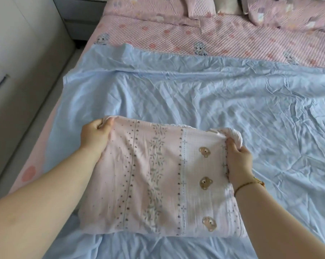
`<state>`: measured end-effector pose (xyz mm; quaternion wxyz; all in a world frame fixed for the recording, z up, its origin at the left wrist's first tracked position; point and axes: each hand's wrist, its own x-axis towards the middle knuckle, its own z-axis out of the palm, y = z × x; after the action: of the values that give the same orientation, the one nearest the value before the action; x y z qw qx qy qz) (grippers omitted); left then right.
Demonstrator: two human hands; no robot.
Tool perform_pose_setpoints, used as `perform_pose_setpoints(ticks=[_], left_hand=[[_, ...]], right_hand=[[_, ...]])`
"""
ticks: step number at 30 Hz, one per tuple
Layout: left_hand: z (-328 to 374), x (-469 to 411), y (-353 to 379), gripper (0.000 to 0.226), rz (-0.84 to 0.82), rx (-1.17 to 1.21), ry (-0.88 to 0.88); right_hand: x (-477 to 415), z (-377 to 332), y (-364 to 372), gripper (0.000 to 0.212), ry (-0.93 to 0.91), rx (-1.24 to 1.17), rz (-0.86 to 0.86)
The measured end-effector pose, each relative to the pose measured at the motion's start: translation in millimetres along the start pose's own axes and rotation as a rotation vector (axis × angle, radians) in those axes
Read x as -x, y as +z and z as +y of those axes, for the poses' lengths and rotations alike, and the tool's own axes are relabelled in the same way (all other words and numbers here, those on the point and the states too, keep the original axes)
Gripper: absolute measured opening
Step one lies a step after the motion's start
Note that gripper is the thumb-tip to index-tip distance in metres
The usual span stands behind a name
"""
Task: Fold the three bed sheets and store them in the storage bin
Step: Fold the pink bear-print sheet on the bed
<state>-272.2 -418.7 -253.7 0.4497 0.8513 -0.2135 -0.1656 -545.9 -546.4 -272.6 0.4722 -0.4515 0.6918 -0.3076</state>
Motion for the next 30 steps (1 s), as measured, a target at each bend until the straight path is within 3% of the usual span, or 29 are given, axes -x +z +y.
perform_pose_setpoints(ticks=[6, 10, 15, 20, 26, 30], left_hand=[[-35, -32, 25, 0.036, 0.003, -0.076, -0.024], [-50, -37, 32, 0.036, 0.009, -0.092, -0.067], [-51, -38, 40, 0.042, 0.018, -0.108, -0.106], [-53, -20, 23, 0.058, -0.042, -0.102, -0.124], [-56, 30, -17, 0.058, -0.293, 0.038, -0.387], [-49, 63, -23, 0.06, -0.432, 0.062, -0.594]], right_hand=[[-40, 7, 31, 0.043, -0.085, 0.136, 0.099], [-53, 13, 41, 0.038, -0.146, 0.273, 0.031], [-56, 25, 50, 0.033, -0.141, 0.447, 0.01], [-55, 27, 43, 0.031, -0.122, 0.385, 0.034], [-22, 25, -5, 0.034, 0.045, 0.313, -0.241], [12, 30, -26, 0.052, 0.269, 0.279, -0.453]])
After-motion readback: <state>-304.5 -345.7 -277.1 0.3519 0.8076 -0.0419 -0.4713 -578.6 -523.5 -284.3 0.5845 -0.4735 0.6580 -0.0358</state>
